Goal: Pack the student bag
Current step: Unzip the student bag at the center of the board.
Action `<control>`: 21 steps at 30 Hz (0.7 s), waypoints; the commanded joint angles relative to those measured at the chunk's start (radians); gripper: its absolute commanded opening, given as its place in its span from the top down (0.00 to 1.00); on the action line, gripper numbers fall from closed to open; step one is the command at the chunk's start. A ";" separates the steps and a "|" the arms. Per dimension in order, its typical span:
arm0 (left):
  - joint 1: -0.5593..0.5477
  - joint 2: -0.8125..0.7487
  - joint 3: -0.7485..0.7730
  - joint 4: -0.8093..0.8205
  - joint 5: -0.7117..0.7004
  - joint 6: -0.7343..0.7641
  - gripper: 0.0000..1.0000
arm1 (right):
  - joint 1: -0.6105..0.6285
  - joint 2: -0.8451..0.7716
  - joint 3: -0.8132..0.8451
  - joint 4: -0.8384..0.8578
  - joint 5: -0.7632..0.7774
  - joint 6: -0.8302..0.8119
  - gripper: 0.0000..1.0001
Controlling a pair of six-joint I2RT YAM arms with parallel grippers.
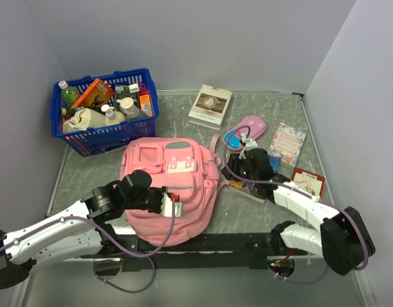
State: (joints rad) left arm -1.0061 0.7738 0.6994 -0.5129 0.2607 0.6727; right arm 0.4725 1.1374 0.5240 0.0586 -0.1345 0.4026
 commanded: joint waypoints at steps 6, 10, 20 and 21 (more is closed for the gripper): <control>0.011 -0.024 -0.028 0.004 0.054 0.179 0.99 | 0.035 0.019 0.049 0.053 -0.020 -0.007 0.50; 0.011 -0.018 -0.032 0.001 0.038 0.188 0.99 | 0.073 0.079 0.099 0.072 -0.022 -0.011 0.51; 0.011 -0.022 -0.069 0.037 0.002 0.180 0.99 | 0.193 0.235 0.050 0.136 -0.010 0.042 0.59; 0.011 -0.024 -0.069 0.051 -0.014 0.179 0.99 | 0.201 0.266 0.048 0.127 -0.005 0.048 0.61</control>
State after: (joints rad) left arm -1.0031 0.7719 0.6262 -0.5491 0.3023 0.8227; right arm 0.6365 1.3388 0.5827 0.1570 -0.1577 0.4149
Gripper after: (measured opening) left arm 0.043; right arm 0.421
